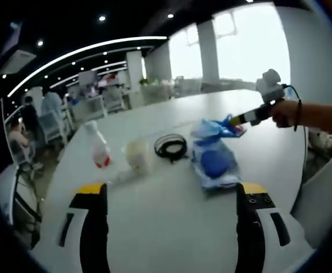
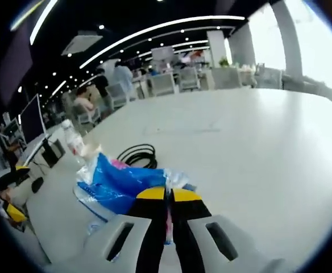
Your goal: Arrange the tabletop items into an orderly group along one side of the table until the central work area is clear of visible clutter.
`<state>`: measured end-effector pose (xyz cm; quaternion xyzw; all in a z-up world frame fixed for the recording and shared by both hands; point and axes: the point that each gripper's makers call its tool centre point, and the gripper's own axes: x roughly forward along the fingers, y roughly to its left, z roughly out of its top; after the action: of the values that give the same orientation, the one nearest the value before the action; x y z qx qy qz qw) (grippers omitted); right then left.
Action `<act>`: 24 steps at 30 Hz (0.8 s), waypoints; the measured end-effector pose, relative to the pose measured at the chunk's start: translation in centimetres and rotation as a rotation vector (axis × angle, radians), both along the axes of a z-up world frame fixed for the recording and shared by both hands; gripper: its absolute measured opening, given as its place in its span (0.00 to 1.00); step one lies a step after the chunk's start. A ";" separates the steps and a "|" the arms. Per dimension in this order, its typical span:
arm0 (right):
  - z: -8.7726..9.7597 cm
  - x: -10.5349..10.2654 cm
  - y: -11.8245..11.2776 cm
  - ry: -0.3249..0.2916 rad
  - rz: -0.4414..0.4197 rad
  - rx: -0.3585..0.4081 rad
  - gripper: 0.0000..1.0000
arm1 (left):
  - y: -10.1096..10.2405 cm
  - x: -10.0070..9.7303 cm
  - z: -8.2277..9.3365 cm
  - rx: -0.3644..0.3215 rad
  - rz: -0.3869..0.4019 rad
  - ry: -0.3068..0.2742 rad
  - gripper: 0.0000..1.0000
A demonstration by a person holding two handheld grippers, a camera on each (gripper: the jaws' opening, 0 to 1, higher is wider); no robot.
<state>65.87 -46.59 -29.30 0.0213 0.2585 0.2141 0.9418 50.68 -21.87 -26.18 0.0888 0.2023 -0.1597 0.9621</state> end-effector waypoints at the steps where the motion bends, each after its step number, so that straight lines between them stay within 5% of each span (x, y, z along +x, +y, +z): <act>1: 0.2 0.1 -0.2 -0.003 0.001 -0.006 0.01 | 0.0 0.0 0.0 -0.003 0.001 -0.002 0.91; 24: 2.5 3.4 -5.7 -0.046 -0.015 -0.119 0.01 | 0.4 0.1 -0.2 -0.008 0.018 0.003 0.91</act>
<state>69.28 -52.32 -26.76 -0.0378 0.2487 0.1917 0.9487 50.75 -21.43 -26.39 0.0827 0.2038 -0.1518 0.9636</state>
